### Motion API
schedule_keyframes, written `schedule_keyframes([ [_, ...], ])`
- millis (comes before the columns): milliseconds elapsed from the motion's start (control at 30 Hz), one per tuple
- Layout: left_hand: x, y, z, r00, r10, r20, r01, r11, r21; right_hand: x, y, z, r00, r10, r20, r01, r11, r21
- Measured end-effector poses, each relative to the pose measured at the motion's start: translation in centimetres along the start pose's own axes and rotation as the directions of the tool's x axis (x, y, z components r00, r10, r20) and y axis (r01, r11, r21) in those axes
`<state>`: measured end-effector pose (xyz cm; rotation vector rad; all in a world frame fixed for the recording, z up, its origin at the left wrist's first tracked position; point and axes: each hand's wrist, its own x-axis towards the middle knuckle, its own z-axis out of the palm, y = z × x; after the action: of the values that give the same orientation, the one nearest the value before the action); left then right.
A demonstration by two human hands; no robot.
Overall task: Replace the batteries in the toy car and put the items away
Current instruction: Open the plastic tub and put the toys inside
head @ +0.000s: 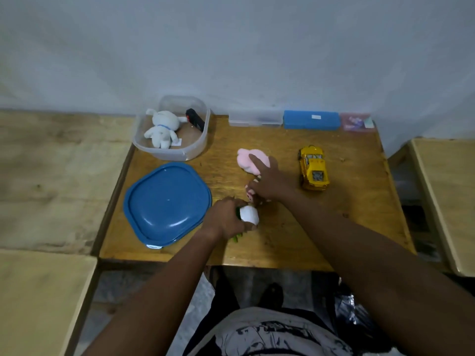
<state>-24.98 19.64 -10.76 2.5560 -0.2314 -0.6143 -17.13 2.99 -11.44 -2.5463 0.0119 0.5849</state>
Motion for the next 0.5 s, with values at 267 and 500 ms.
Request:
schedule_keyframes([
  [267,0.0,-1.9,-2.8,0.983,-0.106,-0.153,0.077,0.980,-0.182,0.4,0.4,1.5,0.983,0.041,-0.181,-0.005,0.981,0.194],
  [500,2.8,-3.5,-10.3,0.904,-0.168,-0.392,0.020,0.935,-0.353,1.0,-1.6,0.2,0.912,0.109,-0.397,0.048,0.930,0.365],
])
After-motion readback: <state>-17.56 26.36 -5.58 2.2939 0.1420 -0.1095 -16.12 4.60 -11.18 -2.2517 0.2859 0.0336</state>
